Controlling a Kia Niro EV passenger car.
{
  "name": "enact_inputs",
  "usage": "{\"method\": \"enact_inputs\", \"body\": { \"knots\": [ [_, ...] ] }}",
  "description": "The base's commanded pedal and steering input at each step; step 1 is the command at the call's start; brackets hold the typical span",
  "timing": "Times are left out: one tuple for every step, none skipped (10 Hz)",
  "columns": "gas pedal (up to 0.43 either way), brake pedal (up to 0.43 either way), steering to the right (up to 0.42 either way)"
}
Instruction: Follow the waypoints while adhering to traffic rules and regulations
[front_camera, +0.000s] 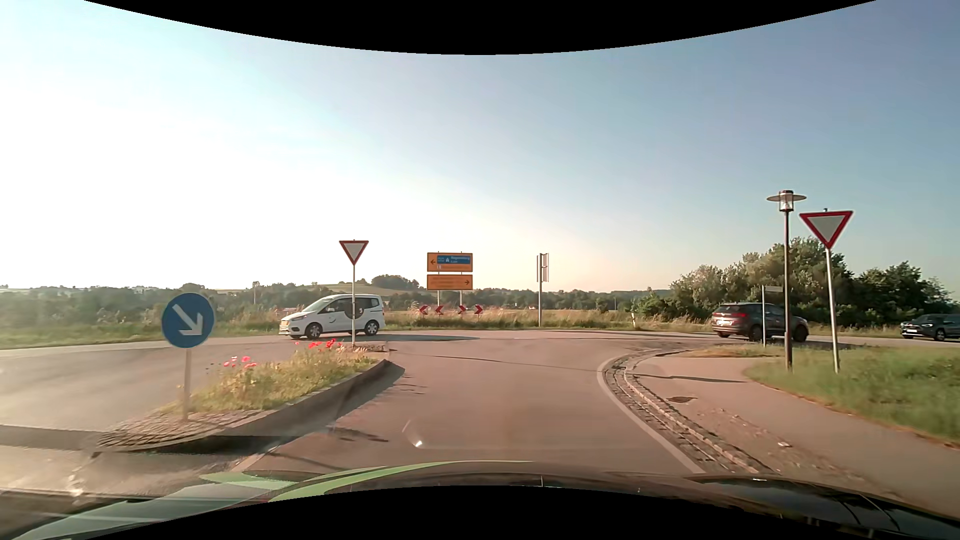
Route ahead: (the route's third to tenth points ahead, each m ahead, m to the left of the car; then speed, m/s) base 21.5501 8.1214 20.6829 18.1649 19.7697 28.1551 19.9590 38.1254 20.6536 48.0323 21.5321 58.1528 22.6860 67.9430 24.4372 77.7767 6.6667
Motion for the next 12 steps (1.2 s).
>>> {"method": "enact_inputs", "body": {
  "knots": [
    [0.000,0.220,0.001],
    [0.000,0.232,0.000],
    [0.000,0.244,0.000],
    [0.000,0.250,-0.003],
    [0.000,0.250,-0.011],
    [0.000,0.250,-0.018],
    [0.000,0.244,-0.018],
    [0.000,0.244,-0.018],
    [0.000,0.244,-0.019],
    [0.000,0.232,-0.021],
    [0.000,0.226,-0.023],
    [0.000,0.226,-0.025]
  ]
}}
